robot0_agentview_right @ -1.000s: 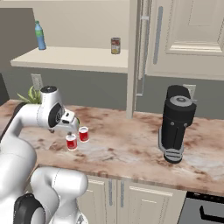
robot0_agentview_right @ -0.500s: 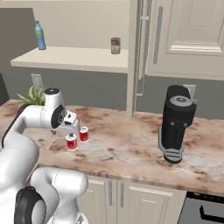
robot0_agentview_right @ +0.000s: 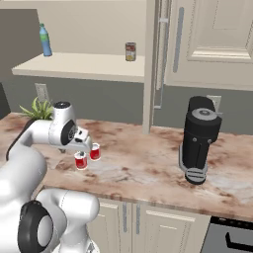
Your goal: Pick the cans from the counter and place them in their designated side in the cabinet.
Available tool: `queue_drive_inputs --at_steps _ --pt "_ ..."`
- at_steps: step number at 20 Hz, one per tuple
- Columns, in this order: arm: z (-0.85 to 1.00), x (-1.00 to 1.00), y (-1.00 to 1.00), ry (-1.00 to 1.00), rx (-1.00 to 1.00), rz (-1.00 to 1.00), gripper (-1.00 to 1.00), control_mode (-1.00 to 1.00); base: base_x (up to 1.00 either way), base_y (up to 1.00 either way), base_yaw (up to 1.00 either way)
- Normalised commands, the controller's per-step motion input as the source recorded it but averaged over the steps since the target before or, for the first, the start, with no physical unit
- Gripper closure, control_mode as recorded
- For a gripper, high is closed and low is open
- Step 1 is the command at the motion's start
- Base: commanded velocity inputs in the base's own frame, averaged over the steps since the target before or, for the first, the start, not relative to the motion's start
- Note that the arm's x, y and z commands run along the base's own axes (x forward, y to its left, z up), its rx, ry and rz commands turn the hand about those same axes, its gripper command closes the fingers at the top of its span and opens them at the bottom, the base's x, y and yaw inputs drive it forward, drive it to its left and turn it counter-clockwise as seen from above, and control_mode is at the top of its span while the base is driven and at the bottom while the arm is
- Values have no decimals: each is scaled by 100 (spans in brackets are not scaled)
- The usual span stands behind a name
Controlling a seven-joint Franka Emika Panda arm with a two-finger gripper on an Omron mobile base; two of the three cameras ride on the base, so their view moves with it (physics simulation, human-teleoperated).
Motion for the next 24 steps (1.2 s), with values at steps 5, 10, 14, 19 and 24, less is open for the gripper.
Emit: queue_drive_inputs --at_steps 5,10,14,19,24 --pt "-15 12 0 1 0 0 -100 -100 0 0 0" --pt "-10 17 0 0 0 0 -100 -100 0 0 0" --pt "-11 19 0 1 0 0 -100 -100 0 0 0" --pt "-15 15 0 1 0 0 -100 -100 0 0 0" --pt "-18 15 0 2 0 0 -100 -100 0 0 0"
